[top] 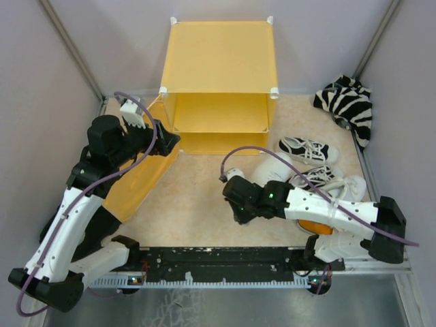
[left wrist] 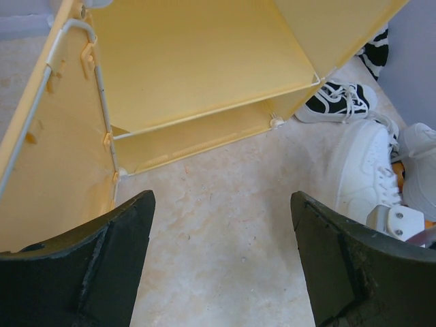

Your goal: Place and organize the shoes in the shoe cabinet

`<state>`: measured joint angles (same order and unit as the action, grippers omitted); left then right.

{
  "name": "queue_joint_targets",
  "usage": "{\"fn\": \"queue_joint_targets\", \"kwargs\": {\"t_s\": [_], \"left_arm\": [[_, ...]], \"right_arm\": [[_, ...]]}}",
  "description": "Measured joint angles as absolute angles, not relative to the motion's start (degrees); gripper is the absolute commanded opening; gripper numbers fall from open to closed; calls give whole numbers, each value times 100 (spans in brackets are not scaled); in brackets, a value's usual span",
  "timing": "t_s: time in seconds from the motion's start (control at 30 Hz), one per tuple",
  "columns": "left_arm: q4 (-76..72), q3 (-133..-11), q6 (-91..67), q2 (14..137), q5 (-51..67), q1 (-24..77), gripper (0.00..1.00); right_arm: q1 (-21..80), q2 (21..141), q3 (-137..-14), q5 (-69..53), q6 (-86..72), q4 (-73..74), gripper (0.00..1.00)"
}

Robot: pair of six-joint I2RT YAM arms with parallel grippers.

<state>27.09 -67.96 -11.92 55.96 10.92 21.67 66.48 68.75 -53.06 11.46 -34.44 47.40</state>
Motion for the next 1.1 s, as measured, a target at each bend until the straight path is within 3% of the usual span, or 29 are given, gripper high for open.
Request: {"fn": "queue_joint_targets", "kwargs": {"t_s": [0.37,0.67,0.7,0.73,0.77,0.83,1.1], "left_arm": [[2698,-6871,-1168,5446,1162,2167,87],[2698,-6875,-1160,5443,1162,2167,88],[2698,-6875,-1153,5443,1162,2167,88],[2698,-6875,-1146,5443,1162,2167,88],[2698,-6875,-1144,5443,1162,2167,88],[2698,-6875,-1120,5443,1162,2167,88],[2700,-6875,-1024,5443,1160,2167,88]], "right_arm": [[6777,8149,-5948,-84,-2128,3227,0],[6678,9190,-6755,-89,-1227,3079,0],[6632,9264,-6838,-71,-1127,3020,7],[6560,9338,-6904,-54,-1011,2915,26],[6499,9391,-6945,-47,-932,2849,40],[6370,9500,-7024,51,-784,2716,55],[6163,9631,-7242,274,-523,2473,65]]}}
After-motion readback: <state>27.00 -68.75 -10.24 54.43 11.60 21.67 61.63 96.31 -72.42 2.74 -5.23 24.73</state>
